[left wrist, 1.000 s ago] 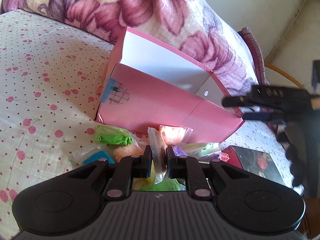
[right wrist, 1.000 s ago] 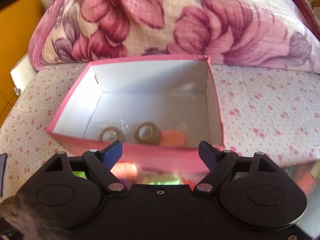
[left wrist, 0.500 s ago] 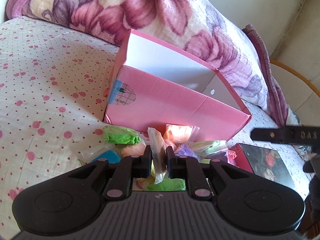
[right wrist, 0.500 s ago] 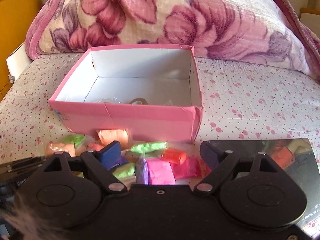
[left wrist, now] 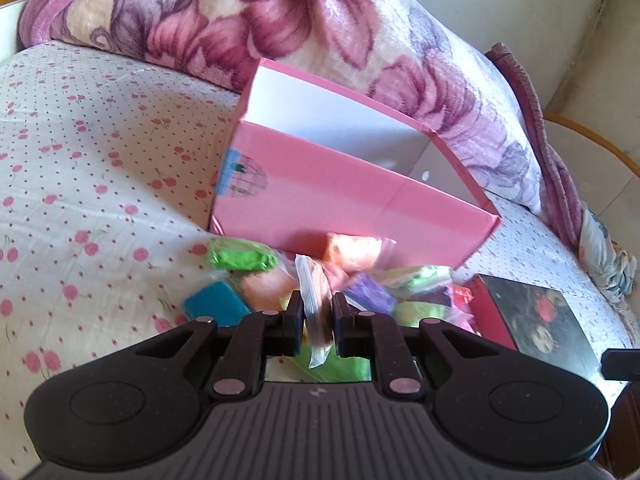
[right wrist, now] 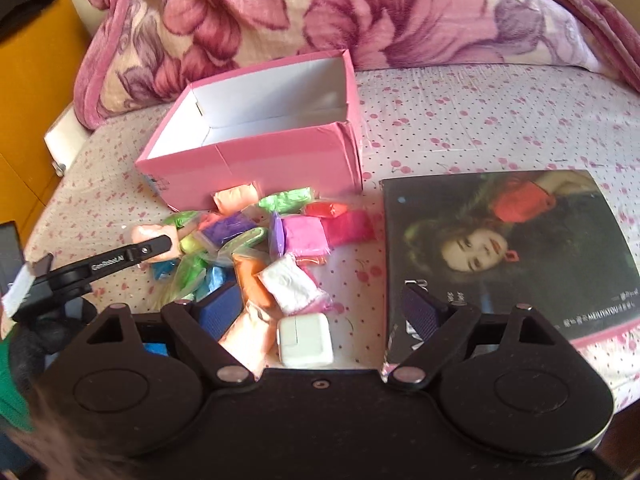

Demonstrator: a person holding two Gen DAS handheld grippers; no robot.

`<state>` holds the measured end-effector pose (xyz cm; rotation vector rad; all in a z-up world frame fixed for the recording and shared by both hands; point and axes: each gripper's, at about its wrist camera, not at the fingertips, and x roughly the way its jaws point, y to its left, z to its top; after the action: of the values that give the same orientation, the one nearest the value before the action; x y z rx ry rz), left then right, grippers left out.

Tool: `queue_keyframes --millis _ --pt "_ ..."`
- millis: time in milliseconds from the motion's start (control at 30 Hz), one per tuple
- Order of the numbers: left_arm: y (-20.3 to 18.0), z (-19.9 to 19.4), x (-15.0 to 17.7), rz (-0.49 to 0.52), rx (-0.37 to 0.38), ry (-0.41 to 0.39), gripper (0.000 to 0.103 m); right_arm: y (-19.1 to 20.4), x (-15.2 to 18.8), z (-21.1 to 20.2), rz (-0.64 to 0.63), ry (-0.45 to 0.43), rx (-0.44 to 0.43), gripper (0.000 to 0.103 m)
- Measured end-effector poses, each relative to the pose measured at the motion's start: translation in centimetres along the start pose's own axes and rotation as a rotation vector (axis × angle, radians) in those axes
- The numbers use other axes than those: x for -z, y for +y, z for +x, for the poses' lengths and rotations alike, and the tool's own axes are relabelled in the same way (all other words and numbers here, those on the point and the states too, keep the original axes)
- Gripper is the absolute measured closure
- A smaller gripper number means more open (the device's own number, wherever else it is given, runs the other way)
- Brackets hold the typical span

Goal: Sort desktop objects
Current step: 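Drop the clear clay bag in the box with the left tool while the right tool nears the book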

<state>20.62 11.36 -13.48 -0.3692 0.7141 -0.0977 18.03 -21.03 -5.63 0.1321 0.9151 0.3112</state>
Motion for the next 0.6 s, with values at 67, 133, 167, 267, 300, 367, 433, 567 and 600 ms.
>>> queue_keyframes --millis 67,133,167,267,300,367,433,567,600 --pt "-0.4 -0.4 -0.2 0.002 -0.011 -0.002 0.089 -0.9 0.7 -1.0 0.014 -0.037 -0.026 0.015" --pt "-0.8 -1.2 -0.8 -0.007 -0.009 -0.014 0.089 -1.7 1.4 -1.5 0.026 -0.071 -0.038 0.015" --pt "-1.2 -1.7 -1.4 -0.002 -0.009 -0.025 0.089 -2.2 1.5 -1.5 0.036 -0.079 -0.043 0.015" --pt "-2.7 -2.9 -3.9 0.034 -0.009 -0.065 0.089 -2.9 1.2 -1.5 0.049 -0.089 -0.059 0.015" --pt "-3.3 -3.2 -5.0 0.045 -0.005 -0.077 0.089 -3.0 1.1 -1.7 0.045 -0.113 -0.054 0.015" --pt "-4.4 -3.1 -7.4 0.063 -0.004 -0.094 0.089 -3.2 1.2 -2.1 0.057 -0.155 -0.067 0.014" --pt "-5.2 -2.3 -9.5 0.069 0.001 -0.094 0.089 -3.5 1.8 -1.7 0.082 -0.167 -0.104 0.014" --pt "-5.8 1.7 -12.6 0.040 -0.016 -0.019 0.089 -3.9 3.4 -0.2 0.126 -0.136 -0.172 0.014" --pt "-5.7 2.9 -13.1 0.024 -0.018 0.006 0.089 -4.0 3.8 0.3 0.126 -0.127 -0.181 0.014"
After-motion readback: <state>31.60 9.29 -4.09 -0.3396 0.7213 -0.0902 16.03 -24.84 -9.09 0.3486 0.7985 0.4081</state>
